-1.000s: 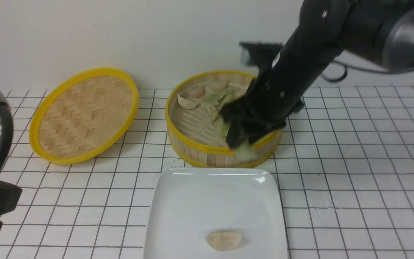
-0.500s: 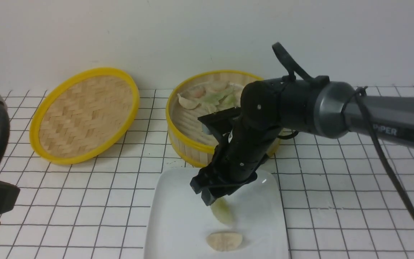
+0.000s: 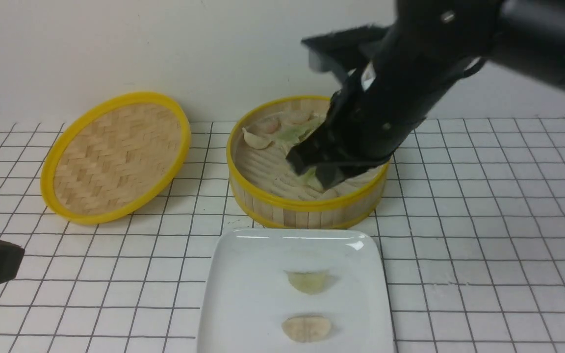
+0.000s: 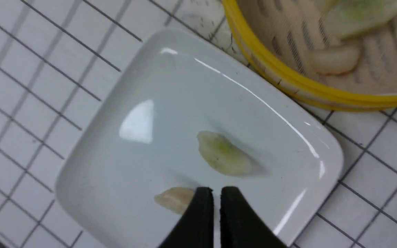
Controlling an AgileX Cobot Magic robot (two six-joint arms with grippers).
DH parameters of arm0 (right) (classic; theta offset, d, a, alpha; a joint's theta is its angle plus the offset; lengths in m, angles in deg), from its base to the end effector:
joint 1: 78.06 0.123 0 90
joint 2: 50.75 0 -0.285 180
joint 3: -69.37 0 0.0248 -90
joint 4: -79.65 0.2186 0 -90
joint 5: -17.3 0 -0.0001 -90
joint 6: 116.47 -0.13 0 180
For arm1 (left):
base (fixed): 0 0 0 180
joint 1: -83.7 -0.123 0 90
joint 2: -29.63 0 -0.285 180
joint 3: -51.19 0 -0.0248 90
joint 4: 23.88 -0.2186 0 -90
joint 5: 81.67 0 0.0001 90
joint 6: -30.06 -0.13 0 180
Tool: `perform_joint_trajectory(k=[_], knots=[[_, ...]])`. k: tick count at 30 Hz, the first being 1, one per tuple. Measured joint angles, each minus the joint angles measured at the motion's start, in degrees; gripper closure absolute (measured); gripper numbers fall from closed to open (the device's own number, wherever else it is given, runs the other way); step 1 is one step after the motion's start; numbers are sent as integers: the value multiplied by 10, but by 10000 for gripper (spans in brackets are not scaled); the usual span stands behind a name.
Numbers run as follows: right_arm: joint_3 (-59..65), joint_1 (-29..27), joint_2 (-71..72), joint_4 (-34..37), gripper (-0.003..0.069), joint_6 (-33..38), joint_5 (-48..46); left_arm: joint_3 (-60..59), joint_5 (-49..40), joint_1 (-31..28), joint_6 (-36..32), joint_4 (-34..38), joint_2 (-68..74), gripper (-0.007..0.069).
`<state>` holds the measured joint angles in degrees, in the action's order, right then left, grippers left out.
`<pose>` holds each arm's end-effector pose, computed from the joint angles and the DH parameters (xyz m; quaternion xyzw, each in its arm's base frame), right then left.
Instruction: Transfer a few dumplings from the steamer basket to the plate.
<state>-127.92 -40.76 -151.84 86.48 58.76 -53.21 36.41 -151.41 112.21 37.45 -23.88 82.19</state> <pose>0.2502 0.2089 0.3346 -0.2660 0.9362 0.1349 0.1859 0.0943 -0.0512 0.3611 0.1706 0.9149 -0.1128 0.3480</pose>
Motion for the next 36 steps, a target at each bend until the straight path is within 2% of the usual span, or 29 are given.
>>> perform_joint_trajectory(k=[5,8,13,15,19,21,24,27,36], knots=[[86,0,195,-26,671,-1,-3,0,43,0,0,0,0,631],[167,0,310,-38,673,-8,38,0,68,0,0,0,0,631],[372,0,535,-46,673,-13,232,0,124,0,-5,0,9,631],[489,0,671,-64,673,-16,335,0,147,0,-10,0,19,631],[604,0,829,-109,673,-49,421,0,170,0,-15,0,40,631],[668,0,921,-168,673,-118,433,-1,192,0,-15,0,61,631],[699,0,941,-237,673,-209,416,-1,227,0,-17,0,85,631],[704,0,935,-277,673,-262,409,-2,251,0,-20,0,100,631],[705,0,933,-315,673,-283,409,-20,255,0,-36,0,31,631]])
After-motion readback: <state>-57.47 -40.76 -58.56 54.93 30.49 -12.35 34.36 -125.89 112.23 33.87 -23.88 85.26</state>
